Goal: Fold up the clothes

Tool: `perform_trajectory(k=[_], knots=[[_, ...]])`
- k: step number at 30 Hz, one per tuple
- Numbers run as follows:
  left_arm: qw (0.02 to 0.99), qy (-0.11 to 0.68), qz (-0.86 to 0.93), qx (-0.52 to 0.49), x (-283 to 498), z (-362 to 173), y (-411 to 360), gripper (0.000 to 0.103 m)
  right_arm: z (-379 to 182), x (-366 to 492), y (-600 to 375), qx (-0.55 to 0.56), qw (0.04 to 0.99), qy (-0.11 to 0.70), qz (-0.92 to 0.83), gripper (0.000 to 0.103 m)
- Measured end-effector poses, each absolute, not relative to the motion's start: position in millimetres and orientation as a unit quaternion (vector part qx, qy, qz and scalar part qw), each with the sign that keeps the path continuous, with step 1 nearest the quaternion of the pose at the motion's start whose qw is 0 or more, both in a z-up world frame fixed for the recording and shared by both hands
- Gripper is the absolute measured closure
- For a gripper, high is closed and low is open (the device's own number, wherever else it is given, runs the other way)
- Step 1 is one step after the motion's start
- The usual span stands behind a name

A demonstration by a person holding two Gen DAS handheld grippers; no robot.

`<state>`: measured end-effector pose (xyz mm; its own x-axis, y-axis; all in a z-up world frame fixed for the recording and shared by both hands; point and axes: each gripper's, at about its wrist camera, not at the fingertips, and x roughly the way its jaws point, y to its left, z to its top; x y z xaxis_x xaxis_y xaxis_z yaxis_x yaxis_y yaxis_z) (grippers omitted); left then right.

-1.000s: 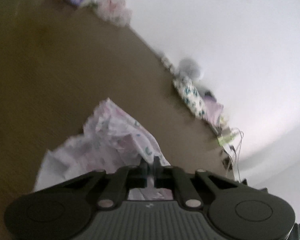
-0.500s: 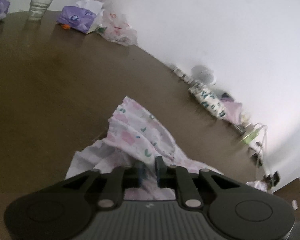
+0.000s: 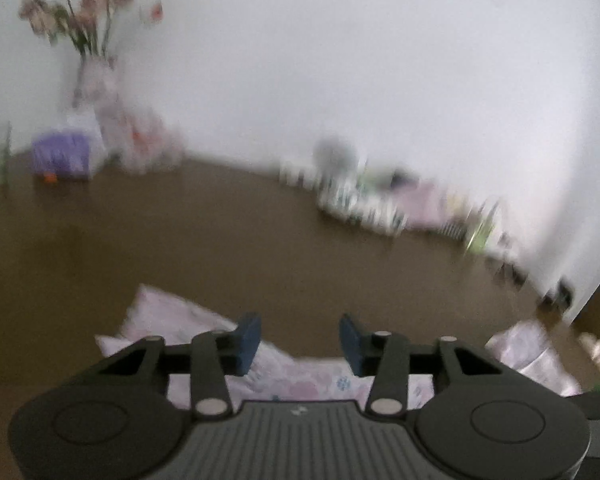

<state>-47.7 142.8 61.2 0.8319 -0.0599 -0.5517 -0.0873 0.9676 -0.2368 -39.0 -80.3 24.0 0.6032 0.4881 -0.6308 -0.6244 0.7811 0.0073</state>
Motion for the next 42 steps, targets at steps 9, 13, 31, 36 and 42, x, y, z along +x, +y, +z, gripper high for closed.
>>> perform_trajectory(k=[9,13,31,36,42], knots=[[0.937,0.319,0.046,-0.135,-43,24,154,0.092,54,-34,-86,-0.059,0.904,0.282,0.315,0.097],[0.937,0.320,0.056,-0.129,-38,26,151,0.092,43,3,-25,-0.098,0.893,0.295,0.326,0.097],[0.948,0.265,0.062,-0.167,-71,54,179,0.063,27,-45,-125,-0.019,0.926,0.296,0.234,0.093],[0.950,0.289,0.034,-0.110,-114,67,188,0.042,22,-85,-126,-0.049,0.904,0.301,0.299,0.071],[0.946,0.301,-0.007,-0.119,-124,57,159,0.042,18,-103,-170,-0.030,0.910,0.321,0.259,0.071]])
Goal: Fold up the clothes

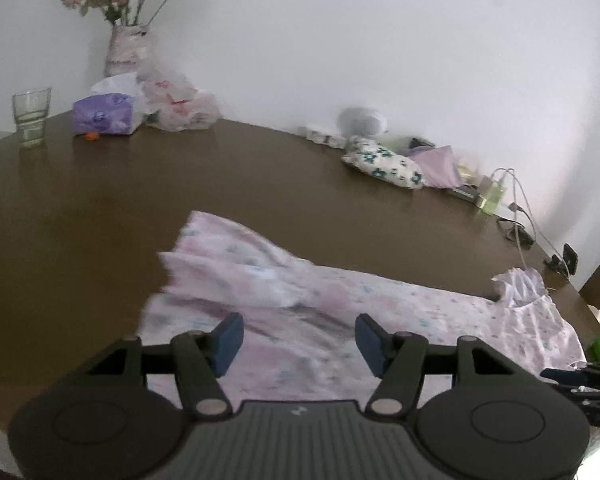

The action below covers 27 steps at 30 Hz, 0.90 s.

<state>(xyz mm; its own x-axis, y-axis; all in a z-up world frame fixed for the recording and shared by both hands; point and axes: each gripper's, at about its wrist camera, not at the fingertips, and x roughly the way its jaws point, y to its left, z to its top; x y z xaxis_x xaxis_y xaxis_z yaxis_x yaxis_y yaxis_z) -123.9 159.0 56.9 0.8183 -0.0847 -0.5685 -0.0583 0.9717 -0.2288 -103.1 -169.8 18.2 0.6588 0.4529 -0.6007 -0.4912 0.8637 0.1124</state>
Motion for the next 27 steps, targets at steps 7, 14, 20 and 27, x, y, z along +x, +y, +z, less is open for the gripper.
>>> perform_trajectory(k=[7,14,20,27], knots=[[0.948,0.282,-0.081,-0.125,-104,49,117,0.042,41,-136,-210,0.051,0.884,0.333,0.323,0.071],[0.944,0.316,-0.055,-0.077,-49,30,84,0.055,20,-137,-215,0.081,0.917,0.349,0.174,0.058],[0.948,0.306,-0.054,-0.064,-56,22,82,0.057,19,-153,-271,0.164,0.940,0.299,0.013,0.054],[0.949,0.301,-0.058,-0.070,-56,23,87,0.056,12,-135,-286,0.150,0.943,0.297,-0.020,0.070]])
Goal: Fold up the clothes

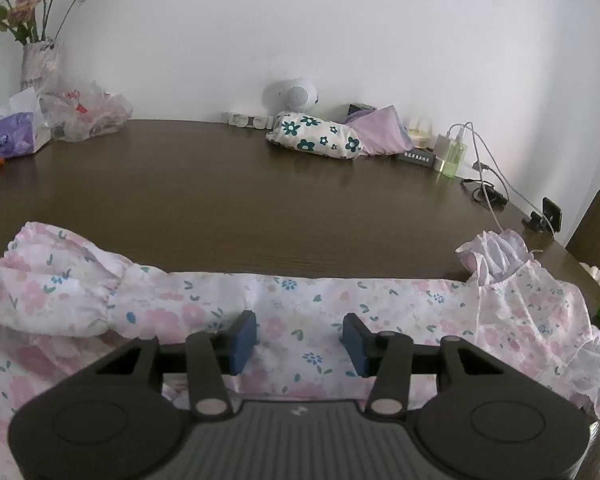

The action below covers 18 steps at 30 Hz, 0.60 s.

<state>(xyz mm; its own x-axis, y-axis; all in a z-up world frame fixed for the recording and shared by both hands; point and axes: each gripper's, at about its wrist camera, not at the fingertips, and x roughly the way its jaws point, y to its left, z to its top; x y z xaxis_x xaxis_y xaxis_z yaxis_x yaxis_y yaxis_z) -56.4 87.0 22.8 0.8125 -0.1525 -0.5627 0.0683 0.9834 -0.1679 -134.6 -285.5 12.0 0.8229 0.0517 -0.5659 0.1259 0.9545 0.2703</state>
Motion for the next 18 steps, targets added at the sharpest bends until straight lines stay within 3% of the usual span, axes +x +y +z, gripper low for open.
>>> perform_trajectory(k=[1,4,9,12,18], knots=[[0.950,0.300,-0.058,-0.070,-57,23,87,0.056,10,-131,-285,0.144,0.944,0.295,-0.022,0.091],[0.950,0.299,-0.060,-0.066,-58,22,85,0.054,15,-128,-277,0.127,0.955,0.267,-0.005,0.096],[0.949,0.297,-0.072,-0.077,-61,23,87,0.045,60,-125,-225,0.021,0.989,0.106,0.100,0.096],[0.948,0.281,-0.085,-0.121,-67,27,101,0.045,60,-94,-171,-0.030,0.964,0.149,0.216,0.096],[0.930,0.233,-0.099,-0.265,-95,38,152,0.043,9,-81,-96,-0.124,0.877,0.266,0.380,0.095]])
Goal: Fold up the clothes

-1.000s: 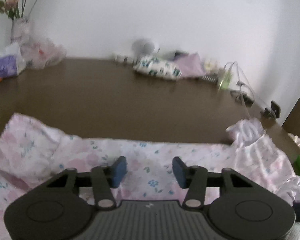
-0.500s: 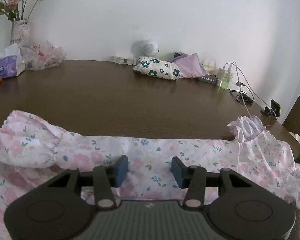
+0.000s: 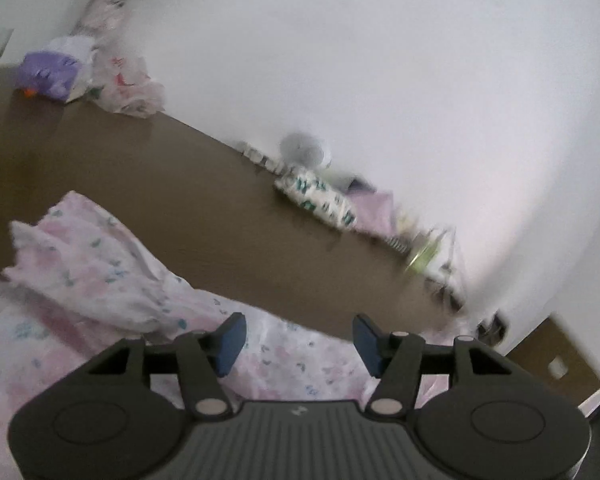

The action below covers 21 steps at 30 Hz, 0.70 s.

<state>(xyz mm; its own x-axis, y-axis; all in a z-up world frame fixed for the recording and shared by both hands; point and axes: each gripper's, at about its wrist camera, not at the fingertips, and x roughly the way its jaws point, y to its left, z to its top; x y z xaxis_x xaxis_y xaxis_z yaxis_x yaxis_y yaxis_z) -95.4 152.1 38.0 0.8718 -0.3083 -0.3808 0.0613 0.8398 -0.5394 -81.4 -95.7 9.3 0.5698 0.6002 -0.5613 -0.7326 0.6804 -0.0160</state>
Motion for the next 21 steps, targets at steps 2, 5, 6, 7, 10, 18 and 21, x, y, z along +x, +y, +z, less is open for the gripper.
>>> perform_trajectory(k=[2,5,6,7,10,18,21], knots=[[0.923,0.250,-0.141,-0.257,-95,42,143,0.036,7,-82,-95,-0.123,0.871,0.266,0.394,0.094],[0.914,0.261,-0.230,-0.210,-92,44,111,0.036,7,-80,-101,-0.129,0.872,0.257,0.396,0.071],[0.912,0.262,-0.247,-0.199,-91,42,103,0.036,9,-83,-106,-0.132,0.872,0.251,0.399,0.059],[0.910,0.267,-0.253,-0.190,-89,40,96,0.036,14,-87,-115,-0.132,0.872,0.244,0.403,0.045],[0.909,0.296,-0.238,-0.173,-82,31,87,0.042,33,-96,-157,-0.107,0.886,0.235,0.385,0.045],[0.917,0.316,-0.230,-0.074,-87,22,63,0.043,35,23,-232,0.062,0.940,0.318,0.110,0.046],[0.922,0.307,-0.226,-0.067,-91,18,62,0.043,21,53,-233,0.090,0.933,0.335,0.091,0.061]])
